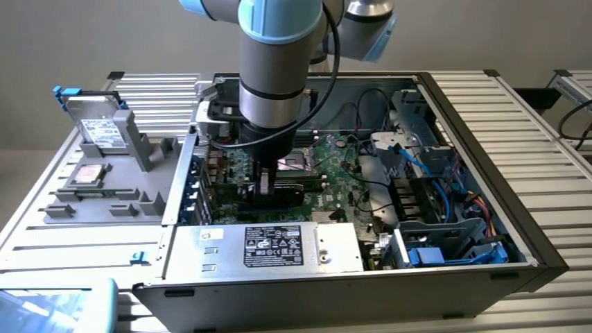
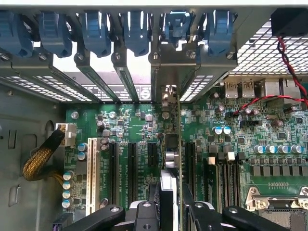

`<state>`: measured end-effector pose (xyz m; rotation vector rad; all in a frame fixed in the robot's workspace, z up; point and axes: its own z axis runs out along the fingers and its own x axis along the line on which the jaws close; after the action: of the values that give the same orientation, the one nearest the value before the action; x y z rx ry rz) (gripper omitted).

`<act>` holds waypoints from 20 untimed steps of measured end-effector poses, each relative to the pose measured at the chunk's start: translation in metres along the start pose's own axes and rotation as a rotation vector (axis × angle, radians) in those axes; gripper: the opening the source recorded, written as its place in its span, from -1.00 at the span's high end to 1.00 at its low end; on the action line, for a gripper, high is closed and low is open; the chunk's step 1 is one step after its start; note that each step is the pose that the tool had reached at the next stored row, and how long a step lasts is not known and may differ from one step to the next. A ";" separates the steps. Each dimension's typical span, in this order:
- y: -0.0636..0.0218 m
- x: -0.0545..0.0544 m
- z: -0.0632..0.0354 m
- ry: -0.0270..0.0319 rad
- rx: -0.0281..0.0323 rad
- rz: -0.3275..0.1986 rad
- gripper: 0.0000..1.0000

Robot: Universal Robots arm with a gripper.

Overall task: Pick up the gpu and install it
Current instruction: 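Insert the gpu into the slot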

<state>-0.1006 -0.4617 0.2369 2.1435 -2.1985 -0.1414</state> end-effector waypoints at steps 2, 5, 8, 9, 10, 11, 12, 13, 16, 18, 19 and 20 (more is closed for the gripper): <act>0.0000 0.000 0.0002 -0.0001 0.0000 0.000 0.44; -0.0004 0.000 0.0003 -0.0002 -0.0001 0.001 0.44; -0.0008 0.000 0.0004 0.0000 0.0000 0.001 0.44; -0.0010 0.000 0.0005 0.0000 0.0000 0.001 0.44; -0.0010 0.000 0.0006 -0.0001 0.0001 0.001 0.44; -0.0010 0.000 0.0007 -0.0002 0.0001 0.001 0.44; -0.0010 0.000 0.0009 -0.0001 0.0001 0.001 0.44; -0.0010 0.000 0.0011 -0.0001 0.0002 0.000 0.44; -0.0006 0.000 0.0017 -0.0001 0.0003 0.000 0.44; 0.0000 0.000 0.0020 -0.0003 0.0003 0.000 0.44; 0.0003 0.000 0.0021 -0.0004 0.0003 0.000 0.44; 0.0005 0.000 0.0021 -0.0003 0.0004 0.000 0.44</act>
<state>-0.1013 -0.4616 0.2348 2.1435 -2.1993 -0.1414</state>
